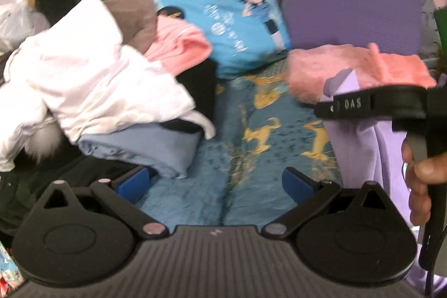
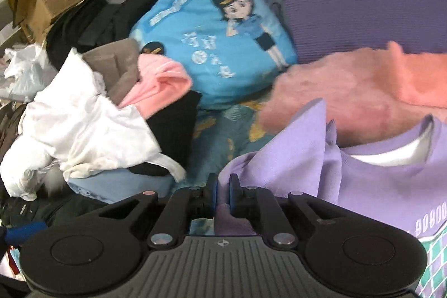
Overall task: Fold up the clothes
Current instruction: 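Carry the lifted sweatshirt with the right gripper and drop it flat on the quilt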
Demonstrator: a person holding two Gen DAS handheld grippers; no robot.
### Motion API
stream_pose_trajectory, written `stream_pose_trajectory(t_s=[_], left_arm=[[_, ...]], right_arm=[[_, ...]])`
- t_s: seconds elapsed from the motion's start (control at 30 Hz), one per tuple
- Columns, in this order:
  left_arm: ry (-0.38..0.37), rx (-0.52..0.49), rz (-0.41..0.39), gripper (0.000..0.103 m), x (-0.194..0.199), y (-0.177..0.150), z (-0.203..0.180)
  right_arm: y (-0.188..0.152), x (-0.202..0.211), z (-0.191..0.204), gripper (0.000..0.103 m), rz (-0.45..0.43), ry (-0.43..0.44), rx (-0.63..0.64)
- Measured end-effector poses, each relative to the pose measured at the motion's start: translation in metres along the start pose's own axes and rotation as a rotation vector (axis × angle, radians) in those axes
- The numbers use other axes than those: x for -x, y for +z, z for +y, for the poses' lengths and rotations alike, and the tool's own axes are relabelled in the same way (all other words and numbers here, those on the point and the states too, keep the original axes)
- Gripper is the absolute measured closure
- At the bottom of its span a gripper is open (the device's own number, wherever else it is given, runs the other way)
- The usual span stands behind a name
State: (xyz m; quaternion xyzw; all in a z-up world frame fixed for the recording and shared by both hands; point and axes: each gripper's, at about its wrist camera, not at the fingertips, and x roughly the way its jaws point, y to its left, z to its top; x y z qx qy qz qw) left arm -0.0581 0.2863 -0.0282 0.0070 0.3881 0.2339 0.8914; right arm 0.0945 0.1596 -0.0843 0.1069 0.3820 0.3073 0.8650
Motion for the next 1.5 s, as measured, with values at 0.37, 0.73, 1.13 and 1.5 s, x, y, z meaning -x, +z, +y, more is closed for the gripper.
stream_pose_trajectory(t_s=[0.37,0.73,1.13,1.5], left_arm=[[-0.044,-0.023,0.041,0.0,-0.003,-0.006,-0.022],[-0.115,-0.065,0.079,0.0,0.007,-0.02,-0.088],[-0.185,-0.197,0.096,0.0,0.025,-0.039,-0.161],[-0.185,-0.23,0.1,0.0,0.031,-0.038,-0.168]], right_arm=[[-0.042,-0.076,-0.011,0.064,0.237,0.037,0.033],[-0.061,0.103,-0.106,0.039,0.096,-0.319,0.318],[-0.164,0.177,-0.155,0.03,0.098,-0.427,0.484],[-0.187,0.141,-0.146,0.04,0.124,-0.502,0.574]])
